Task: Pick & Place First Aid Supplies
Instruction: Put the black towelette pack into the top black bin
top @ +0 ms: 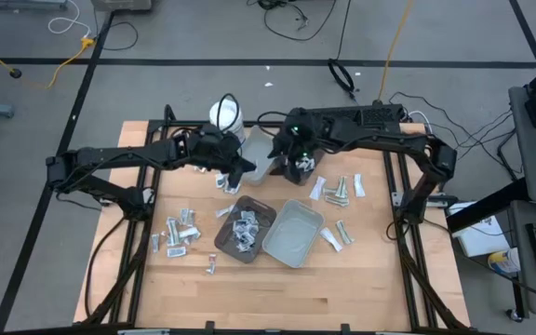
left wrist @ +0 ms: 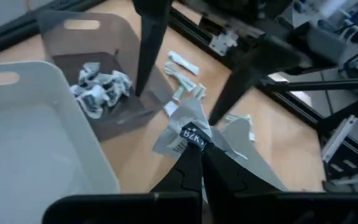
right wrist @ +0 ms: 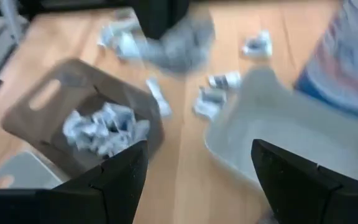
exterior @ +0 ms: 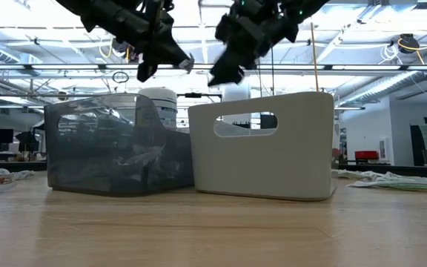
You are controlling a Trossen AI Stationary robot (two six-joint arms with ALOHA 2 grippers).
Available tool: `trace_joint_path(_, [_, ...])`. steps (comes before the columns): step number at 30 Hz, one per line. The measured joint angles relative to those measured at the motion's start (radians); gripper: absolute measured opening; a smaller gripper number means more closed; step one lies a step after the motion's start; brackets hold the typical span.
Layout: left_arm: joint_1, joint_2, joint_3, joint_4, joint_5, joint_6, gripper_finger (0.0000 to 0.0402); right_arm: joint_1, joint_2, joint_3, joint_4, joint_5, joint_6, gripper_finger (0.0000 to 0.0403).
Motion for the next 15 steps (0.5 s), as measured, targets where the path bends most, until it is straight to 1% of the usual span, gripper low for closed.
trace_joint_path(2, [-0.002, 0.000, 0.000, 0.009, 0.017, -0.017, 0.0000, 0.016, -0.001, 0.002, 0.055, -0.023, -0.014, 0.0279])
trace_joint_path(6, [-0.010, 0.016, 0.001, 0.016, 0.049, -0.055, 0.0000, 0.037, -0.025, 0.000, 0.079, -0.079, -0.022, 0.0279])
trace_joint_path(10, [-0.020, 0.042, 0.002, 0.047, 0.115, -0.091, 0.0000, 0.058, -0.022, 0.002, 0.075, -0.075, -0.042, 0.0279])
trace_joint_path(15, [-0.036, 0.053, 0.001, 0.086, 0.133, -0.107, 0.0000, 0.072, -0.025, 0.000, 0.068, -0.075, -0.044, 0.0279])
